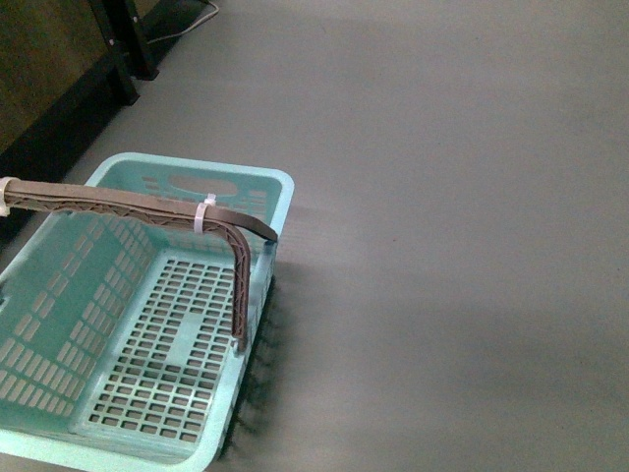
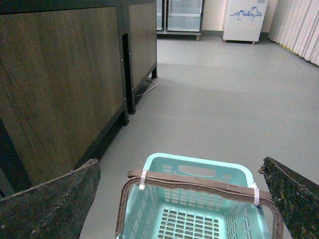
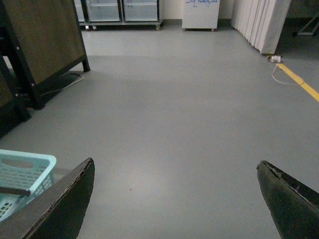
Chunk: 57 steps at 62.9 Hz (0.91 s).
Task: Pick lemon and mango into basket
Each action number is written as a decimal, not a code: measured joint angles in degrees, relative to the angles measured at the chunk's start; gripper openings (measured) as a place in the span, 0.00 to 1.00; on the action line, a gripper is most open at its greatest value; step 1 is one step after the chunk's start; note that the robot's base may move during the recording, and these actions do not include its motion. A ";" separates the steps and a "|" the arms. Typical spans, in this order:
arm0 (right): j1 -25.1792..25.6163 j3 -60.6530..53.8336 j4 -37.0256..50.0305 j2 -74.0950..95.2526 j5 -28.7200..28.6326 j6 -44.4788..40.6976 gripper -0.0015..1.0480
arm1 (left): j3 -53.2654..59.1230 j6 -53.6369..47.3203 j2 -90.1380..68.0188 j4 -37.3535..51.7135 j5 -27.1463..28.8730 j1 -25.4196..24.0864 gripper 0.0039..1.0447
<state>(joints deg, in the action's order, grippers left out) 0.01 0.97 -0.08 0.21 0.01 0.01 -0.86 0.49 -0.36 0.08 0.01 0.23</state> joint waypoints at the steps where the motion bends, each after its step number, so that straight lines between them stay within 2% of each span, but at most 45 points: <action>1: 0.00 0.00 0.00 0.00 0.00 0.00 0.92 | 0.00 0.00 0.00 0.00 0.00 0.00 0.94; 23: 0.00 0.00 0.00 0.00 0.00 0.00 0.92 | 0.00 0.00 0.00 0.00 0.00 0.00 0.94; 25: 0.00 0.00 0.00 0.00 0.00 0.00 0.92 | -1.03 2.19 -1.33 -3.06 3.32 0.79 0.94; 27: 0.00 0.00 0.00 0.00 0.02 0.00 0.92 | -5.40 7.45 -7.54 -13.31 11.23 3.37 0.94; 28: 0.00 0.00 0.00 0.00 0.00 0.00 0.92 | -6.95 10.14 -10.45 -16.66 13.38 3.93 0.94; 30: 0.00 0.00 0.00 0.00 -0.02 0.00 0.92 | -8.87 14.73 -15.21 -20.98 14.64 4.26 0.94; 32: 0.00 0.00 0.00 0.02 0.00 0.00 0.92 | -9.51 18.93 -18.69 -21.64 14.86 4.31 0.94; 40: 0.00 0.00 0.00 0.00 0.02 0.00 0.92 | -11.37 26.10 -25.29 -17.66 12.31 3.98 0.94; 57: 0.00 0.00 0.00 0.00 0.00 0.00 0.92 | -15.28 39.15 -45.88 -1.18 6.08 2.82 0.94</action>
<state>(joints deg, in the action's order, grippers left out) 0.01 0.97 -0.08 0.21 0.01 0.01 -16.14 39.64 -46.24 -1.10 6.09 3.05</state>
